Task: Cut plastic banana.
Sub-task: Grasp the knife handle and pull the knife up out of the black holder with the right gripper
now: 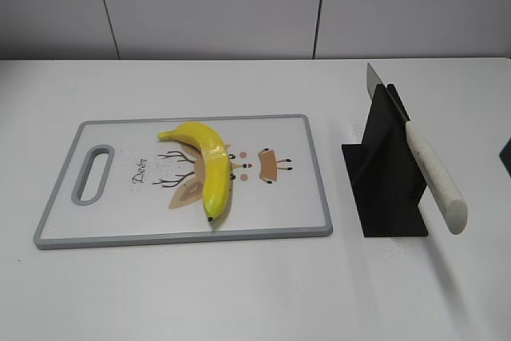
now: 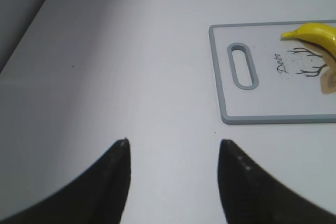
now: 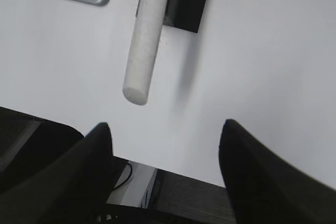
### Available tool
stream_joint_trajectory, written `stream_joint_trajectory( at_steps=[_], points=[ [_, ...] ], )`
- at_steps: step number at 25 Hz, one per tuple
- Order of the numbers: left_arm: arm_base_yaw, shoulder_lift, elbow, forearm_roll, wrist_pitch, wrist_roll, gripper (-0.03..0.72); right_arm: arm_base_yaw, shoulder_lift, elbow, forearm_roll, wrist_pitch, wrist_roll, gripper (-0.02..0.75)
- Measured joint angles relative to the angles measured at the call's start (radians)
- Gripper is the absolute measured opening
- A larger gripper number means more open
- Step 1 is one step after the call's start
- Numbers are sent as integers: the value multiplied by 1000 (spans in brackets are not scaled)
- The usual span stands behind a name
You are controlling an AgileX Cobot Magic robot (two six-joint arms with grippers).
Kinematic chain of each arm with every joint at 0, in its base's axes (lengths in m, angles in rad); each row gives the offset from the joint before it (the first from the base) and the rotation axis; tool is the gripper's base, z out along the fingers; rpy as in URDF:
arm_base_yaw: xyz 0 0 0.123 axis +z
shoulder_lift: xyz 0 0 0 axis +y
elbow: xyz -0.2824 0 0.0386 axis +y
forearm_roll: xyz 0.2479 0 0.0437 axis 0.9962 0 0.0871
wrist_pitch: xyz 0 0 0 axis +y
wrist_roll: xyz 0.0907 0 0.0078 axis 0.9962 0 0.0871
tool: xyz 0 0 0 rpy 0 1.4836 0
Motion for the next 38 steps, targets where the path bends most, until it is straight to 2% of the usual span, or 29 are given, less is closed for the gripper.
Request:
stream_joint_trajectory(
  at_steps=[5,20,27,29,31,38],
  points=[
    [0,0,0,0,0,0,499,8,144,-55,32,-29,11,486],
    [0,0,0,0,0,0,499,8,486,-57,53,-119,57,479],
    [0,0,0,0,0,0,499,8,509,-57,70,-120,108,361],
    [0,0,0,0,0,0,499,8,509,-57,92,-119,116,293],
    [0,0,0,0,0,0,499,8,510,-57,102,-112,124,171],
    [0,0,0,0,0,0,499,8,494,-57,129,-82,133,176]
  ],
)
